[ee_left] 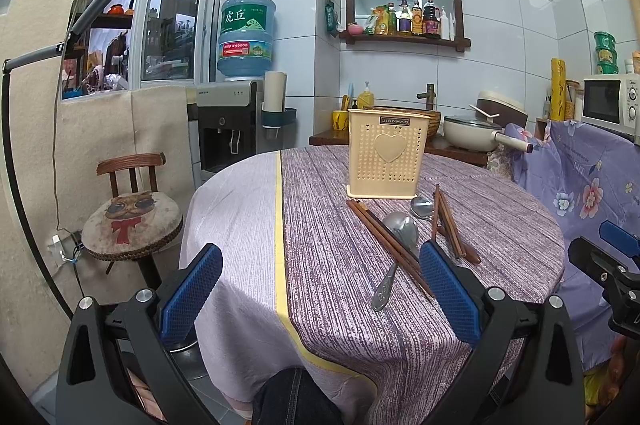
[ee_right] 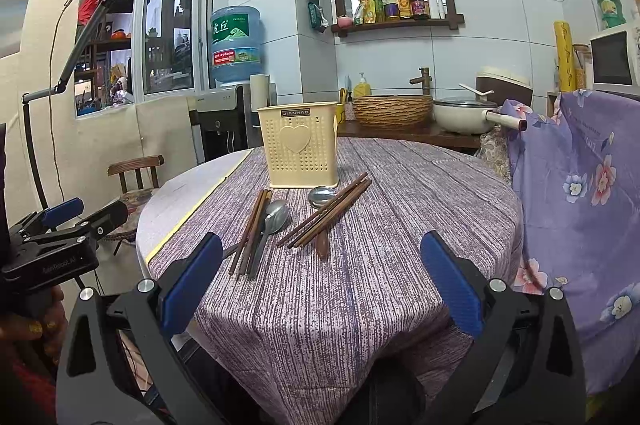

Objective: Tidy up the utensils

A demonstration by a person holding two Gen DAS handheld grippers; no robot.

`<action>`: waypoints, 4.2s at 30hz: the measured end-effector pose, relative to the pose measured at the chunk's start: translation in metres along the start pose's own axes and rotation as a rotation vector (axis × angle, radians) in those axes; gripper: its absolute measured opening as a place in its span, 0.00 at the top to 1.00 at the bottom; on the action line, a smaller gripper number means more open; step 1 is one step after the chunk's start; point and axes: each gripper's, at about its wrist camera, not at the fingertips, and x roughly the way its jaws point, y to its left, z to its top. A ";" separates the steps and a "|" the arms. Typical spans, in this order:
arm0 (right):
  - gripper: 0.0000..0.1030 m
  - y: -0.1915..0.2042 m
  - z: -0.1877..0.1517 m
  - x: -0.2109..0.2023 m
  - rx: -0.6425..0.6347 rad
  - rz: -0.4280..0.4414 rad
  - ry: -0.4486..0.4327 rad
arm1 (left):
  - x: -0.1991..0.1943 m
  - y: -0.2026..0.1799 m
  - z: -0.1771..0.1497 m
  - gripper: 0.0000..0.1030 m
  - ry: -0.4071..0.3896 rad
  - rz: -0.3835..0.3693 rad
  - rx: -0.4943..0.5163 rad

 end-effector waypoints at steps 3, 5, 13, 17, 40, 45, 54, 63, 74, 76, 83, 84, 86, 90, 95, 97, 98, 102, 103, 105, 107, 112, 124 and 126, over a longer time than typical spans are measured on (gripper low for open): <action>0.05 0.001 0.000 0.000 0.001 0.000 0.000 | 0.000 0.000 0.000 0.05 -0.001 -0.001 0.002; 0.05 0.001 0.000 0.000 0.001 0.000 0.001 | 0.000 0.000 0.000 0.05 -0.001 -0.001 0.003; 0.05 0.001 0.000 0.000 0.000 0.001 0.000 | 0.000 -0.001 -0.001 0.05 -0.001 -0.001 0.002; 0.05 0.001 -0.001 0.001 0.003 0.003 0.005 | 0.000 -0.001 0.000 0.05 0.001 -0.001 0.003; 0.05 -0.040 -0.003 0.099 0.044 0.012 0.290 | 0.077 0.017 -0.004 0.05 0.289 0.012 0.020; 0.05 -0.049 0.014 0.138 0.063 0.050 0.353 | 0.102 0.013 0.012 0.05 0.344 -0.031 0.011; 0.30 -0.060 0.045 0.220 0.131 0.051 0.497 | 0.165 -0.006 0.037 0.25 0.505 -0.133 -0.006; 0.37 -0.057 0.049 0.290 0.144 0.018 0.602 | 0.204 -0.038 0.037 0.30 0.579 -0.117 0.066; 0.38 -0.057 0.048 0.302 0.040 0.035 0.681 | 0.220 -0.043 0.030 0.28 0.601 -0.069 0.142; 0.40 -0.076 0.049 0.298 0.044 0.017 0.717 | 0.219 -0.034 0.031 0.28 0.600 -0.068 0.151; 0.41 -0.099 0.057 0.281 0.059 0.006 0.709 | 0.227 0.000 0.035 0.29 0.627 0.012 0.114; 0.41 -0.097 0.060 0.279 0.033 -0.018 0.689 | 0.227 0.003 0.037 0.29 0.625 0.017 0.102; 0.41 -0.096 0.062 0.279 0.021 -0.040 0.664 | 0.225 0.005 0.043 0.30 0.611 -0.001 0.062; 0.42 -0.098 0.064 0.282 0.055 -0.046 0.652 | 0.222 -0.014 0.045 0.30 0.594 -0.040 0.093; 0.42 -0.079 0.059 0.282 -0.007 -0.022 0.661 | 0.226 -0.034 0.037 0.30 0.620 -0.089 0.104; 0.42 -0.076 0.056 0.284 -0.010 -0.028 0.664 | 0.226 -0.040 0.032 0.30 0.625 -0.084 0.131; 0.42 -0.076 0.055 0.284 -0.015 -0.034 0.663 | 0.225 -0.043 0.029 0.29 0.623 -0.079 0.148; 0.42 -0.086 0.053 0.283 -0.016 -0.071 0.669 | 0.221 -0.033 0.022 0.29 0.626 -0.039 0.182; 0.42 -0.092 0.053 0.281 -0.009 -0.081 0.666 | 0.221 -0.025 0.022 0.28 0.628 -0.026 0.175; 0.42 -0.102 0.055 0.276 0.016 -0.096 0.661 | 0.221 -0.008 0.025 0.30 0.638 0.009 0.136; 0.42 -0.107 0.058 0.274 0.042 -0.072 0.652 | 0.223 0.005 0.030 0.30 0.633 -0.005 0.086; 0.42 -0.108 0.062 0.279 0.056 -0.056 0.648 | 0.229 0.014 0.038 0.30 0.623 0.012 0.081; 0.53 -0.091 0.078 0.294 0.197 0.124 0.643 | 0.226 0.020 0.042 0.30 0.599 0.021 0.052; 0.62 -0.084 0.078 0.302 0.236 0.173 0.688 | 0.223 0.017 0.042 0.30 0.599 0.009 0.051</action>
